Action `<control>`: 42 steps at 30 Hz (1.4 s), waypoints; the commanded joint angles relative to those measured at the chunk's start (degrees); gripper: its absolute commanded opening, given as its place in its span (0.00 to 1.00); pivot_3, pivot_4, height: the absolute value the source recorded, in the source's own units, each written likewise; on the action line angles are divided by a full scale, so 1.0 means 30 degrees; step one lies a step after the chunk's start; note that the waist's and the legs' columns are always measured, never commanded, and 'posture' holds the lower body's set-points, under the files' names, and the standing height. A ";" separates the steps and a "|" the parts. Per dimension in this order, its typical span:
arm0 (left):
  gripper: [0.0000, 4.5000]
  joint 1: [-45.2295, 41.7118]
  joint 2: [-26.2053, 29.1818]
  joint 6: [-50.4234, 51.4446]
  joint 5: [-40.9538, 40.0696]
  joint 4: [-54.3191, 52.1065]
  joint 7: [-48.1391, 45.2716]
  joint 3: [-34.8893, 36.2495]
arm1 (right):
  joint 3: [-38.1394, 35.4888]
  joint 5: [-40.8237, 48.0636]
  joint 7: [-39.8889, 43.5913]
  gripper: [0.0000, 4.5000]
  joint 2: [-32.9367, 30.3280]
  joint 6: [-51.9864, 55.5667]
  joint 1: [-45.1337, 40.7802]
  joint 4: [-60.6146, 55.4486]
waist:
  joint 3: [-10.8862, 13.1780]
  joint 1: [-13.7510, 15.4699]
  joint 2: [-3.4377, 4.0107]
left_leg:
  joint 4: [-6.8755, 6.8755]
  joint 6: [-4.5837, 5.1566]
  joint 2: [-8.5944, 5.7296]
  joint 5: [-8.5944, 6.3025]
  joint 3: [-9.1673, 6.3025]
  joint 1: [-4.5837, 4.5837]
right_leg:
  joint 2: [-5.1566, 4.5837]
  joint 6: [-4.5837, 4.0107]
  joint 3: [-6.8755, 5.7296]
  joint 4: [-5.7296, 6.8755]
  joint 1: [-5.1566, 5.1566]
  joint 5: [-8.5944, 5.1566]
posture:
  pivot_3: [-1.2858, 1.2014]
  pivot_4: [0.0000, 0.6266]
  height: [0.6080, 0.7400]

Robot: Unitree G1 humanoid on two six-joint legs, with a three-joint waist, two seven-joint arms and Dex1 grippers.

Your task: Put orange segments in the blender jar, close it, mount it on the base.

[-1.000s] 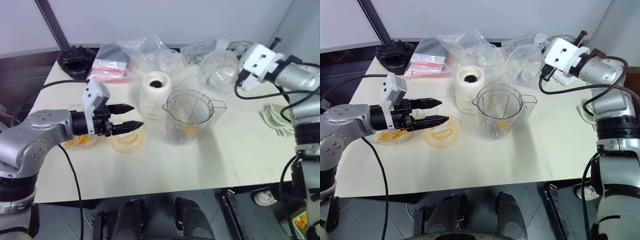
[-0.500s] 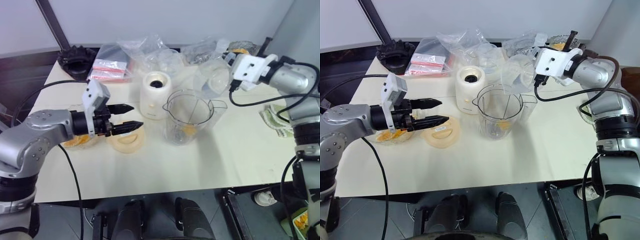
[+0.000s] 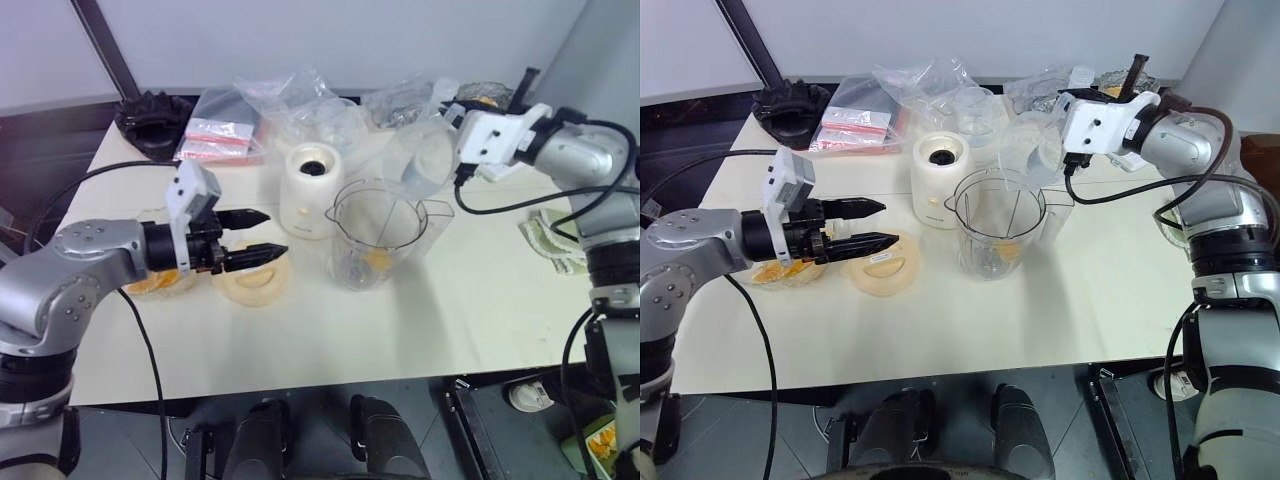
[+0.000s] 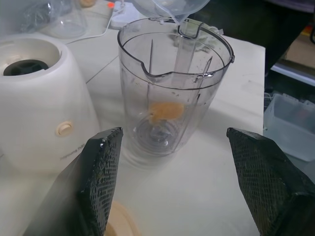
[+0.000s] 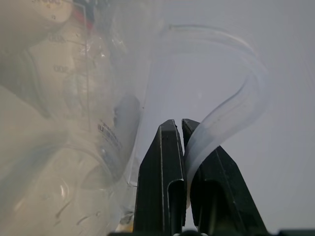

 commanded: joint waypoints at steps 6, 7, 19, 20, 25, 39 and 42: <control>0.78 -0.0116 0.0004 -0.0499 0.0119 -0.0405 -0.0020 0.0076 | -0.0124 -0.0931 -0.1069 0.02 -0.0607 -0.1129 -0.1054 -0.0544 | 0.0000 -0.0010 0.0000 | 0.0001 -0.0001 0.0000 0.0000 0.0000 0.0001 | 0.0000 0.0000 0.0000 0.0002 0.0000 0.0001 | 0.52 0.24 1.00; 0.78 -0.0113 0.0008 -0.0512 0.0112 -0.0405 -0.0017 0.0071 | -0.0099 -0.1062 -0.1138 0.02 -0.0635 -0.1232 -0.1082 -0.0513 | 0.0000 -0.0009 0.0000 | 0.0001 -0.0001 0.0000 0.0001 0.0001 0.0001 | 0.0000 0.0000 0.0000 0.0002 0.0000 0.0000 | 0.52 0.24 1.00; 0.78 -0.0118 0.0040 -0.0632 0.0193 -0.0294 -0.0077 0.0013 | 0.0242 -0.2348 -0.2136 0.02 -0.0946 -0.2177 -0.1265 -0.0283 | 0.0000 -0.0006 0.0000 | 0.0004 -0.0004 0.0000 0.0002 0.0000 0.0001 | -0.0001 0.0000 0.0000 0.0007 0.0000 0.0000 | 0.52 0.24 1.00; 0.78 -0.0139 0.0041 -0.0643 0.0210 -0.0263 -0.0097 -0.0003 | 0.0273 -0.2424 -0.2234 0.02 -0.0962 -0.2235 -0.1302 -0.0246 | 0.0000 -0.0011 0.0000 | 0.0004 -0.0004 0.0000 0.0002 0.0000 0.0001 | 0.0000 0.0000 0.0000 0.0006 0.0001 0.0000 | 0.52 0.24 1.00; 0.78 -0.0267 -0.0013 -0.0688 0.0308 -0.0164 -0.0207 -0.0101 | 0.0443 -0.2712 -0.2637 0.02 -0.1032 -0.2560 -0.1452 -0.0083 | 0.0000 -0.0027 0.0000 | 0.0005 -0.0005 0.0000 0.0003 0.0001 0.0002 | 0.0000 0.0000 0.0001 0.0007 0.0000 0.0001 | 0.52 0.24 1.00; 0.78 -0.0394 -0.0088 -0.0617 0.0263 -0.0214 -0.0163 -0.0143 | 0.0564 -0.3173 -0.3187 0.02 -0.1167 -0.2903 -0.1554 0.0346 | 0.0000 -0.0023 0.0000 | 0.0007 -0.0006 0.0000 0.0004 0.0001 0.0002 | 0.0000 0.0000 0.0001 0.0010 0.0001 0.0001 | 0.52 0.24 1.00; 0.78 -0.0388 -0.0100 -0.0611 0.0273 -0.0208 -0.0152 -0.0143 | 0.0403 -0.2885 -0.3173 0.02 -0.1070 -0.2651 -0.1472 0.0428 | 0.0000 -0.0029 0.0000 | 0.0007 -0.0006 0.0000 0.0004 0.0001 0.0002 | 0.0000 0.0000 0.0001 0.0012 0.0001 0.0001 | 0.52 0.24 1.00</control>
